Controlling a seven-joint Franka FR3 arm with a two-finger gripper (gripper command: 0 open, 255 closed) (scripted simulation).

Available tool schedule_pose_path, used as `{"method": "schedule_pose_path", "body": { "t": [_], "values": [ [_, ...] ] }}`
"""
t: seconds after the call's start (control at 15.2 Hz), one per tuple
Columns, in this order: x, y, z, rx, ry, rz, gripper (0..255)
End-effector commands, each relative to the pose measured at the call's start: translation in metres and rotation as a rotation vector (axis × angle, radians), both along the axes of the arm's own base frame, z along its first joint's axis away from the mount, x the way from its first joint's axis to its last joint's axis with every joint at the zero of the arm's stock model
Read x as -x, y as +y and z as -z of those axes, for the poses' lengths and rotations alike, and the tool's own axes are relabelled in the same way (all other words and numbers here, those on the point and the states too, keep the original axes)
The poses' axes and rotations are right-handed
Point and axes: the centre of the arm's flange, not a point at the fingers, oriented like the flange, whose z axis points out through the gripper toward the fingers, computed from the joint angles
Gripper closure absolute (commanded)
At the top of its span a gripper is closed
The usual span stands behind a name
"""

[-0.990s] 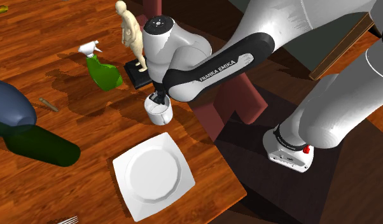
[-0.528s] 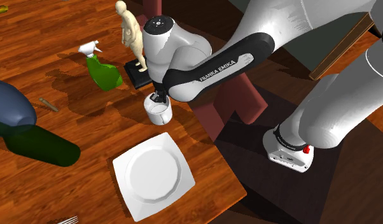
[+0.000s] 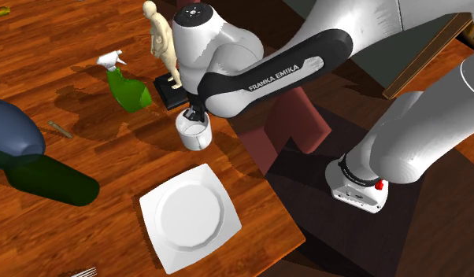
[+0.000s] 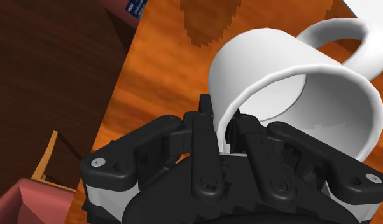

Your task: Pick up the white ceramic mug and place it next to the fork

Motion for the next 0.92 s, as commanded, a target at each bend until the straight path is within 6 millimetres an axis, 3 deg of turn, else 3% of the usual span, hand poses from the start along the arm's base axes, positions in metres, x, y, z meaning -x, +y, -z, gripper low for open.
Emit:
{"method": "schedule_pose_path", "body": {
  "t": [0.0,0.86],
  "values": [
    [0.000,0.001,-0.011,0.000,0.000,0.000,255],
    [0.000,0.001,-0.080,0.000,0.000,0.000,255]
  ]
}}
